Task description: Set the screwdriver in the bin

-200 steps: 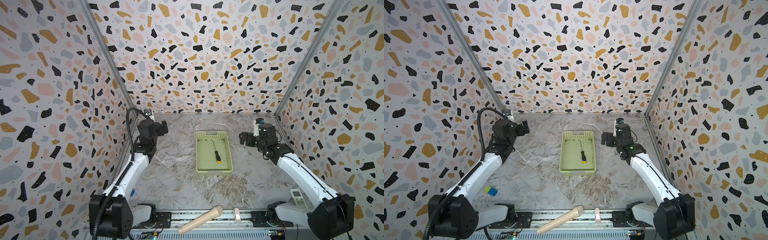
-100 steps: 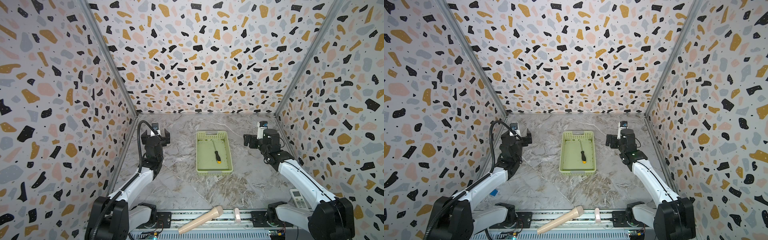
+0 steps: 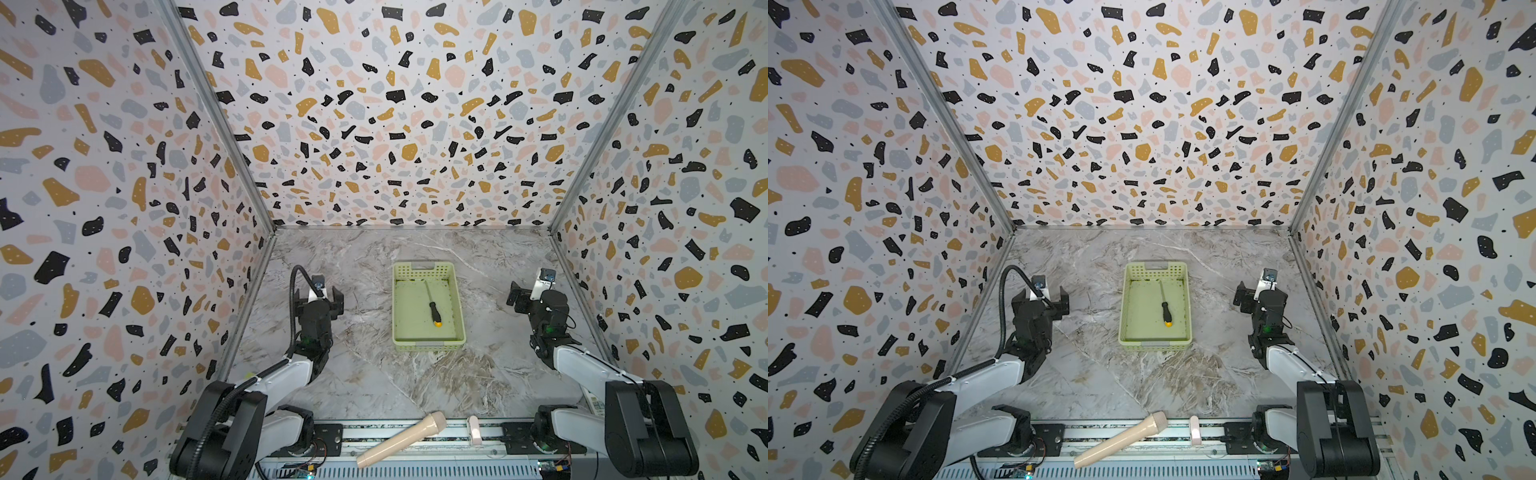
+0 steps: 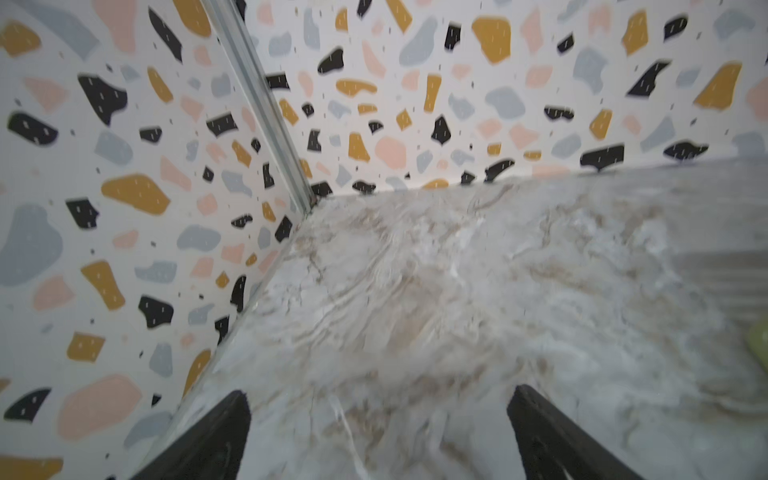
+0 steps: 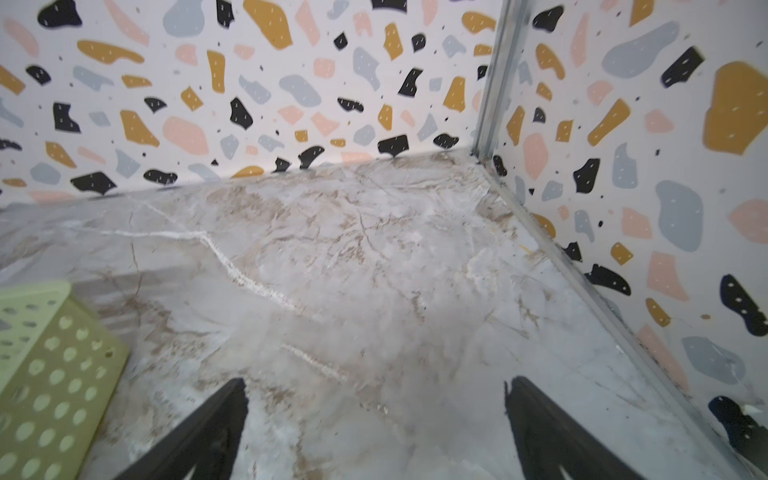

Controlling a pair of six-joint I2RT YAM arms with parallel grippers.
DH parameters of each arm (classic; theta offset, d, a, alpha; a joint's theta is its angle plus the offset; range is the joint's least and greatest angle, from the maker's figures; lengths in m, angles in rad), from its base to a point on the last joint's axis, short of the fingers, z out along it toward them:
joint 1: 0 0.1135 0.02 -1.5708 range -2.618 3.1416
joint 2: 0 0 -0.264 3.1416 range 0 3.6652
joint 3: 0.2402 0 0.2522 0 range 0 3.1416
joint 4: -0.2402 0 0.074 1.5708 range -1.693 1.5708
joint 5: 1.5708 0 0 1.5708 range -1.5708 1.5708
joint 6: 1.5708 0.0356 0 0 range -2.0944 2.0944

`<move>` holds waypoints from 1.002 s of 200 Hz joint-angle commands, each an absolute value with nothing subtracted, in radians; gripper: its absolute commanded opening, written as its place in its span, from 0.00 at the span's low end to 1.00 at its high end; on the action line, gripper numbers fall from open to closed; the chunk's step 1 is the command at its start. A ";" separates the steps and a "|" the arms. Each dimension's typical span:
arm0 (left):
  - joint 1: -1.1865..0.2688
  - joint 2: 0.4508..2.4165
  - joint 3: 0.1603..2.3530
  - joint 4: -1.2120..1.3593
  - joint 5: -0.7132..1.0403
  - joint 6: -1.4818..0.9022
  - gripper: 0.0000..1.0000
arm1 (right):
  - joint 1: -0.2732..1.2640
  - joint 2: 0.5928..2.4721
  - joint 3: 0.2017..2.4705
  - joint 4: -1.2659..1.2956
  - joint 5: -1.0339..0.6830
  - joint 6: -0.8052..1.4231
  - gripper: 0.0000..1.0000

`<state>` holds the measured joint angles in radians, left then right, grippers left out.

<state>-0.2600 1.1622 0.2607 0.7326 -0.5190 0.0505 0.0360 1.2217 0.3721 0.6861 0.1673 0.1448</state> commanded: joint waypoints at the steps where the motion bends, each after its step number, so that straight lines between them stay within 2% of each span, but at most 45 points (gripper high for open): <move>1: -0.259 1.084 0.252 0.849 -0.549 0.038 0.99 | 0.023 1.258 0.334 0.898 0.117 0.112 0.99; 16: -0.259 1.081 0.244 0.821 -0.557 0.064 0.99 | 0.023 1.298 0.341 0.903 0.069 0.067 0.99; 35: -0.258 1.099 0.187 0.912 -0.571 0.060 1.00 | 0.023 1.318 0.337 0.893 0.063 0.062 0.99; 117: -0.225 1.327 0.168 1.151 -0.487 0.068 1.00 | 0.028 1.474 0.199 1.249 -0.011 0.024 0.99; 126: -0.195 1.328 0.191 1.104 -0.435 0.055 0.99 | 0.028 1.492 0.177 1.317 -0.009 0.026 0.99; 136: -0.157 1.338 0.199 1.097 -0.357 0.041 0.99 | 0.028 1.475 0.181 1.278 -0.012 0.026 0.99; 177: -0.068 1.404 0.152 1.244 -0.201 -0.002 0.99 | 0.033 1.494 0.215 1.241 -0.135 -0.037 0.99; 200: -0.060 1.399 0.158 1.218 -0.184 -0.001 1.00 | 0.033 1.493 0.210 1.246 -0.138 -0.036 0.99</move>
